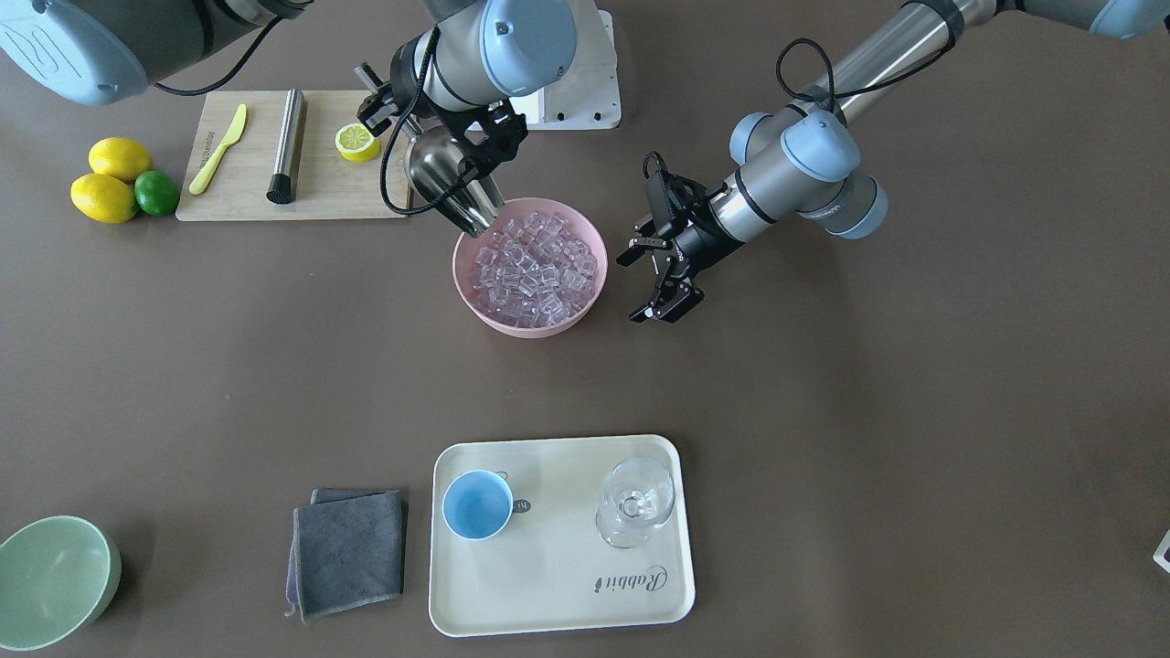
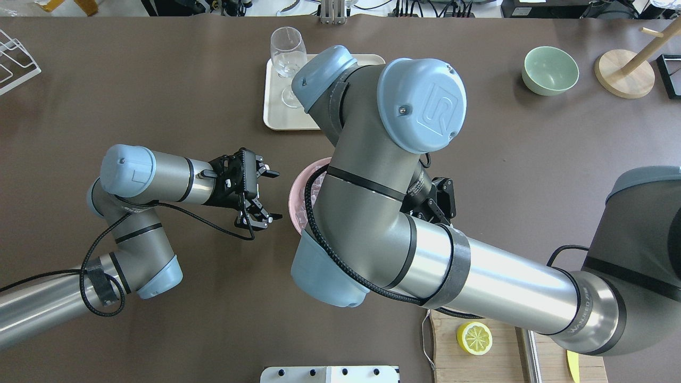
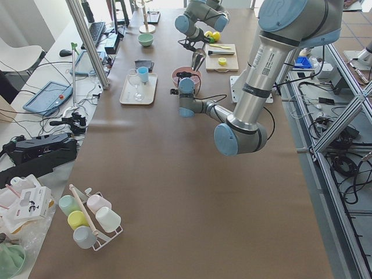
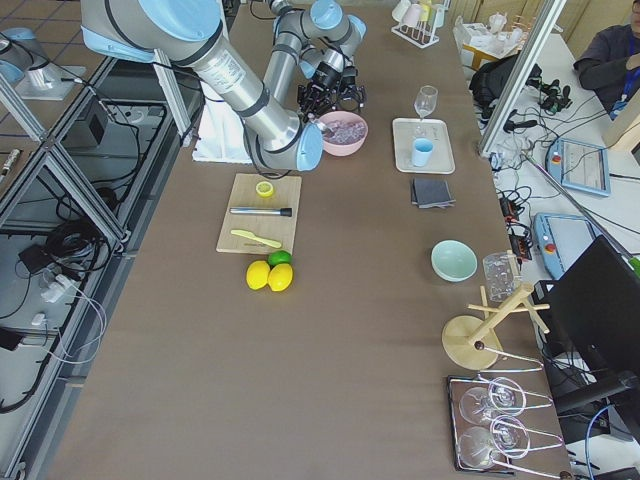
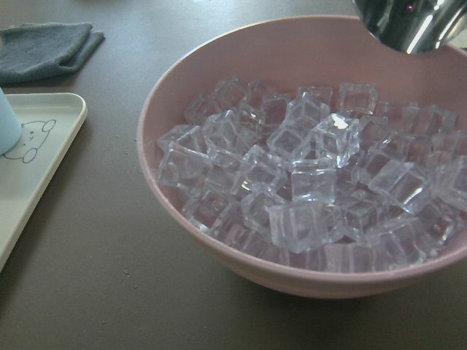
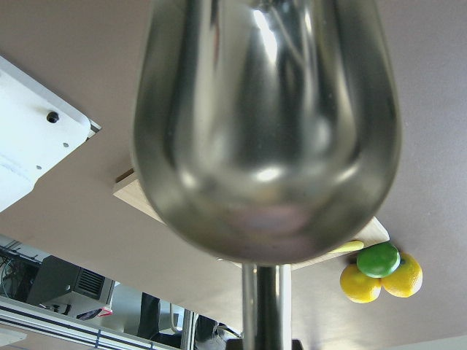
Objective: Put ice in cup with scoop
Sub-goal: 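Swing the scoop over the pink bowl and dip it into the ice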
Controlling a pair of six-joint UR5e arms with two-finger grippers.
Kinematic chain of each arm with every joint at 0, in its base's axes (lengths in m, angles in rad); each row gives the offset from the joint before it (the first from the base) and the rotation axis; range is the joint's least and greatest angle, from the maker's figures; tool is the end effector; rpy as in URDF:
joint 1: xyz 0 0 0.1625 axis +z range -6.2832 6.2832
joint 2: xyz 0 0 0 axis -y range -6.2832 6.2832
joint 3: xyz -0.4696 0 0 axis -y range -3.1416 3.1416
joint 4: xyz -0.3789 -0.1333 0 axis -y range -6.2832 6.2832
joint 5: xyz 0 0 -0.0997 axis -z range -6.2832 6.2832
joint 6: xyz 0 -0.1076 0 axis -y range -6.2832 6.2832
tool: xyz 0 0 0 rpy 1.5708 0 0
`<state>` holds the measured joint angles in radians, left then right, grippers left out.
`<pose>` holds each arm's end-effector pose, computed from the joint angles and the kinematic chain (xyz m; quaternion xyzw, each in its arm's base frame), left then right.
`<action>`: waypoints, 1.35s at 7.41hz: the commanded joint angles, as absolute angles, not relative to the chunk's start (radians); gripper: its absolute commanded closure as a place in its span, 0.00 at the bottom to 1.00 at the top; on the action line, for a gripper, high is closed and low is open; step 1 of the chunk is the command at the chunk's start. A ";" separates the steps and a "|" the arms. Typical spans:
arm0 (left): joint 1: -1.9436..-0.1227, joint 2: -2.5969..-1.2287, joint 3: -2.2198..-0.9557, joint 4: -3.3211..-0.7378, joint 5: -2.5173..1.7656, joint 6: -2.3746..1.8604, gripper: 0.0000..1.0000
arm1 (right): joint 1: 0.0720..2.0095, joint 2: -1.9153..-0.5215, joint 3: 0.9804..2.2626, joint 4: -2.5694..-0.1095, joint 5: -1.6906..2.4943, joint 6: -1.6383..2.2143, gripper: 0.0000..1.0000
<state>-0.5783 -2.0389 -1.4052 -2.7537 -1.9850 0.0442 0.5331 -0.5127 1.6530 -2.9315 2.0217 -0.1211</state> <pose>0.5204 -0.4472 0.3778 0.5197 0.4369 0.4780 0.5573 -0.5103 -0.4014 0.1648 -0.1944 -0.1518 -0.5099 0.8241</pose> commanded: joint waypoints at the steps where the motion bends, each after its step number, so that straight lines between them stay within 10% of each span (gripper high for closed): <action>1: -0.578 -2.037 -1.405 -2.760 -1.985 0.044 0.01 | 0.525 -0.477 1.585 -2.933 1.994 -0.121 1.00; 10: -0.577 -2.042 -1.390 -2.767 -1.960 0.043 0.01 | 0.494 -0.465 1.434 -2.774 1.974 -0.118 1.00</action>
